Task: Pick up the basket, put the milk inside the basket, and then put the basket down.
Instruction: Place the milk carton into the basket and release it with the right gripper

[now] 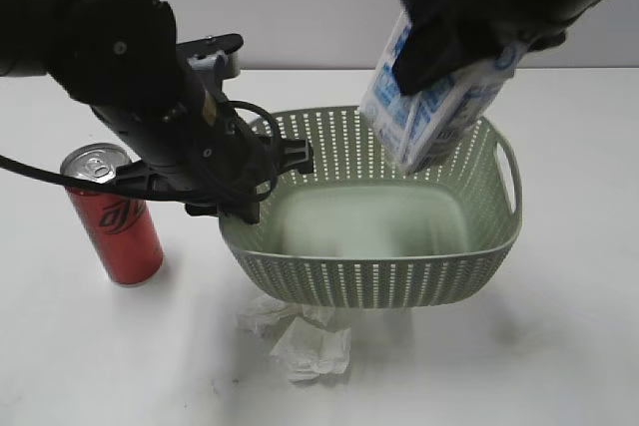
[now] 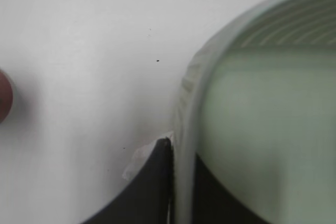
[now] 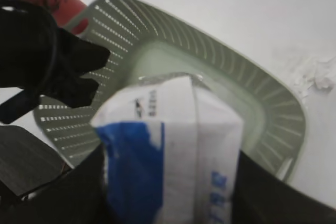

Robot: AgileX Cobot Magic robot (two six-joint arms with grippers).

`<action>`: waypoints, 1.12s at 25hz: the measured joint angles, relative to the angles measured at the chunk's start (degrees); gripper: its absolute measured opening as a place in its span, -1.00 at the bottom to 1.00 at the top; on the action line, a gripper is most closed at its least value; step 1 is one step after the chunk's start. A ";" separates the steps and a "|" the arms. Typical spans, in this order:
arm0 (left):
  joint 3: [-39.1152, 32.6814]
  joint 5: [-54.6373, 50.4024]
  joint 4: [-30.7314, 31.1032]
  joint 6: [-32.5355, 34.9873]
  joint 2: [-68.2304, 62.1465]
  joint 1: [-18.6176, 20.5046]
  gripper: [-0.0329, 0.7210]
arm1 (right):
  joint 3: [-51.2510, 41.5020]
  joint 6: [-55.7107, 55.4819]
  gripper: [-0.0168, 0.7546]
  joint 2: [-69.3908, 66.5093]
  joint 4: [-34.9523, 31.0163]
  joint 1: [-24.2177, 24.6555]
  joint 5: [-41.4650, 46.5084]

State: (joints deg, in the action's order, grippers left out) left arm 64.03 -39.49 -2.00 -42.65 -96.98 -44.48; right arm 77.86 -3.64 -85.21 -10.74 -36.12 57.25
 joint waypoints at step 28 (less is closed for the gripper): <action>0.00 1.83 3.48 0.00 0.00 0.00 -0.89 | -1.90 -1.01 -0.15 -12.18 11.06 -4.22 -2.89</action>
State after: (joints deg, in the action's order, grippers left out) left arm 64.03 -37.66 1.48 -42.65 -96.98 -44.48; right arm 75.96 -4.65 -97.38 0.32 -40.34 54.36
